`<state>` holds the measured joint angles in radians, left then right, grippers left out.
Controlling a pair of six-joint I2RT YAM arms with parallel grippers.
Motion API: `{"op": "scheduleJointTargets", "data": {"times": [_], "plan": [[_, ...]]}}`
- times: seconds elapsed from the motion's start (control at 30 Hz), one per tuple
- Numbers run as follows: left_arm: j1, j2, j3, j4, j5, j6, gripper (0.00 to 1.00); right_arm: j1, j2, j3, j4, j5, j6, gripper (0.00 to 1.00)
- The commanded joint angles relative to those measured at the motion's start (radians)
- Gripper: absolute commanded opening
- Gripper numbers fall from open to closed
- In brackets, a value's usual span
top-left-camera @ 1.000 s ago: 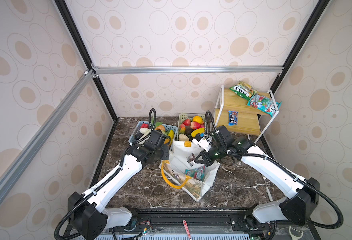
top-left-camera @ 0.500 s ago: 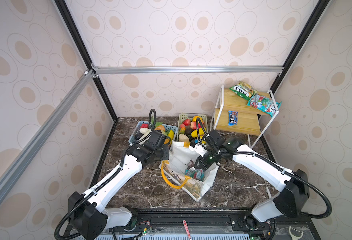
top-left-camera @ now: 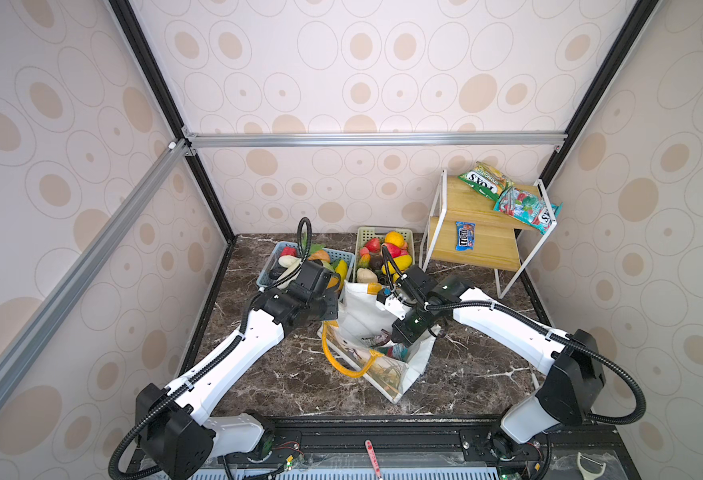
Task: Place the food into the grocery bag and tie it
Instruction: 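Lower the pack into the tote and open the right gripper, then grasp the tote rim nearest the right gripper with the right gripper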
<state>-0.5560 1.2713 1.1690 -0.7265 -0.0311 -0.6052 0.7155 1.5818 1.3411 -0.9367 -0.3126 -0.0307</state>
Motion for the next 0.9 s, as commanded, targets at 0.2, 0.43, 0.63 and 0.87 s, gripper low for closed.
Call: {"op": "scheduleJointTargets", "data": {"times": [0.2,0.43,0.63,0.87], "plan": [[0.005,-0.027,-0.006,0.006,-0.004,0.008,0.00,0.021,0.022,0.030,-0.059,0.046,-0.038,0.25],[0.005,-0.029,-0.005,0.004,-0.004,0.010,0.00,0.021,-0.001,0.047,-0.048,0.029,-0.031,0.41],[0.004,-0.029,-0.006,0.004,-0.004,0.010,0.00,0.021,-0.055,0.083,-0.019,0.006,-0.016,0.49],[0.004,-0.030,-0.005,-0.002,-0.006,0.012,0.00,0.021,-0.135,0.138,0.009,0.058,0.094,0.56]]}}
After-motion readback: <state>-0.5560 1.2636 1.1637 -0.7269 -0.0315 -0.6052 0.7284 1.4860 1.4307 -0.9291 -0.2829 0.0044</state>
